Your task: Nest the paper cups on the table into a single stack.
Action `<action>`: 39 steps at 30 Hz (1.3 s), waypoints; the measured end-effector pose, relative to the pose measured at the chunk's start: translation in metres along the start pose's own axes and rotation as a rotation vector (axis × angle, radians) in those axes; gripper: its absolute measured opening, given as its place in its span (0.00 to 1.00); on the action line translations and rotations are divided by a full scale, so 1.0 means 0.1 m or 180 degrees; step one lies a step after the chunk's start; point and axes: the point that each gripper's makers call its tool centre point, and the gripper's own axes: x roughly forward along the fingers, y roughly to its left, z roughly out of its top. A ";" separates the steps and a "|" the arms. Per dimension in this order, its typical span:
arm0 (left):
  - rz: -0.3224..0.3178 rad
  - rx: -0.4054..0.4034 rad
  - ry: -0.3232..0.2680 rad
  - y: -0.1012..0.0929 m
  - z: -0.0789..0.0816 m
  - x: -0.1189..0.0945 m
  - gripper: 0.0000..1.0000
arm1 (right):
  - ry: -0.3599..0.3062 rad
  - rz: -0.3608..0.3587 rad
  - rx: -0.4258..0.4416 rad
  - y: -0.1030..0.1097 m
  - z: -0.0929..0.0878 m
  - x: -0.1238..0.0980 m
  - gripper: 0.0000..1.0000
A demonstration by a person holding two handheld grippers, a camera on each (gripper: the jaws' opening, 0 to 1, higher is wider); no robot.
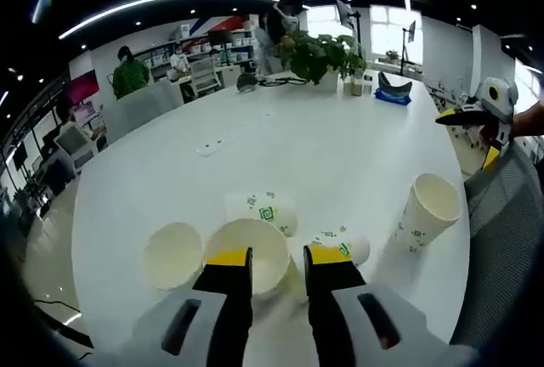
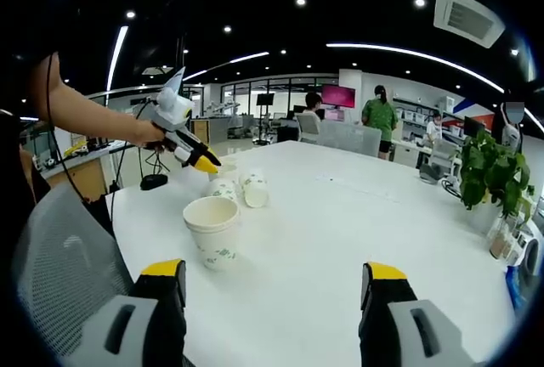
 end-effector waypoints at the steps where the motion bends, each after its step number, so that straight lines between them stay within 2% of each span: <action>1: -0.0002 0.0023 0.0025 -0.01 -0.01 0.02 0.19 | 0.0001 -0.0001 0.0000 0.00 0.00 0.00 0.86; 8: -0.0010 0.0020 0.0105 -0.04 -0.08 0.08 0.05 | -0.0005 -0.0041 0.0008 -0.03 0.00 0.00 0.85; 10: -0.0026 -0.0050 0.0119 -0.05 -0.08 0.07 0.04 | -0.0009 -0.0053 0.0014 -0.04 0.01 -0.01 0.85; 13: -0.0020 -0.0019 0.0115 -0.07 -0.08 0.06 0.00 | -0.0008 -0.0048 0.0011 -0.04 0.01 0.00 0.85; 20: 0.0013 0.0005 0.0127 -0.04 -0.10 0.02 0.00 | -0.0019 -0.0048 0.0007 -0.04 0.01 -0.01 0.85; 24: 0.0054 0.0134 0.0135 -0.02 -0.11 -0.01 0.00 | -0.0028 -0.0044 0.0006 -0.03 0.02 -0.01 0.85; 31: 0.0058 0.0341 0.0204 -0.13 -0.10 -0.07 0.00 | -0.0049 -0.0025 0.0005 -0.02 0.04 -0.01 0.85; 39: 0.0060 0.0408 0.0187 -0.13 -0.09 -0.13 0.00 | -0.0070 -0.0013 0.0011 -0.01 0.04 -0.01 0.85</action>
